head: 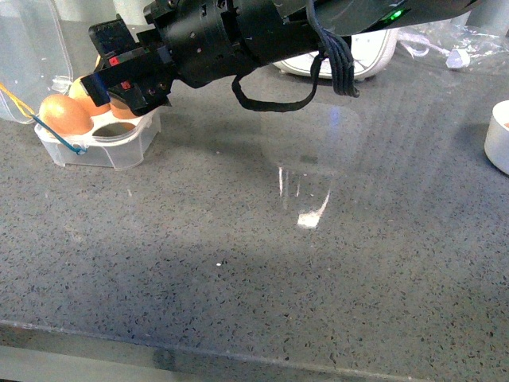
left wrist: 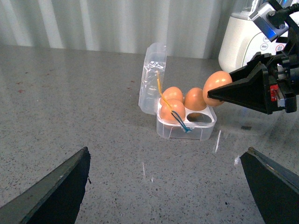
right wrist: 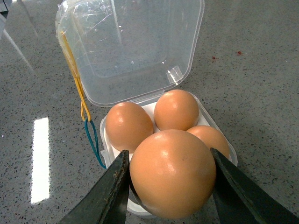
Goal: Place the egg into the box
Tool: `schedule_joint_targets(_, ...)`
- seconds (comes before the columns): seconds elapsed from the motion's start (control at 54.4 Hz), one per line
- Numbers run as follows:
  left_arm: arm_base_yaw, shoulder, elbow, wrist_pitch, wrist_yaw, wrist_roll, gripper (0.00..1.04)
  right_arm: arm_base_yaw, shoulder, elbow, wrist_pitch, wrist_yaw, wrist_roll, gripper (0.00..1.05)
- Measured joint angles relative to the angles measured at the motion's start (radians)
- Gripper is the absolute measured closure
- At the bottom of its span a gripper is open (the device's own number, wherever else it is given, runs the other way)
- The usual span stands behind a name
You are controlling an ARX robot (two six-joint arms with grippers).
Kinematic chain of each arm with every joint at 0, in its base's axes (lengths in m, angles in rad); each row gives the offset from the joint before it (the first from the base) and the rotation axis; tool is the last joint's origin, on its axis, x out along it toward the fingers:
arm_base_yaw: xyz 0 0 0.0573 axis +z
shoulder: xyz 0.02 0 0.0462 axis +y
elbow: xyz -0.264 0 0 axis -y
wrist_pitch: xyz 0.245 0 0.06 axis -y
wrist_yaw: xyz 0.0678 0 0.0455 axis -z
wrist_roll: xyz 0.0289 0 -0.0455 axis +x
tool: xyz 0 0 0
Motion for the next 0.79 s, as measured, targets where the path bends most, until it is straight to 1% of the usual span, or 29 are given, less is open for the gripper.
schedule_joint_targets(0.589,0.000,0.000,0.000,0.000,0.000,0.000,0.07,0.027,0.028,0.057,-0.027,0.000,-0.012,0.62)
schedule_joint_targets(0.607,0.000,0.000,0.000,0.000,0.000,0.000,0.07,0.027,0.028,0.057,-0.029,-0.001,-0.016,0.60)
schedule_joint_targets(0.644,0.000,0.000,0.000,0.000,0.000,0.000,0.07,0.027,0.028,0.056,-0.032,-0.003,-0.019,0.52)
schedule_joint_targets(0.662,0.000,0.000,0.000,0.000,0.000,0.000,0.07,0.027,0.028,0.056,-0.034,-0.003,-0.023,0.47)
schedule_joint_targets(0.791,0.000,0.000,0.000,0.000,0.000,0.000,0.07,0.026,0.028,0.048,-0.034,-0.004,-0.029,0.22)
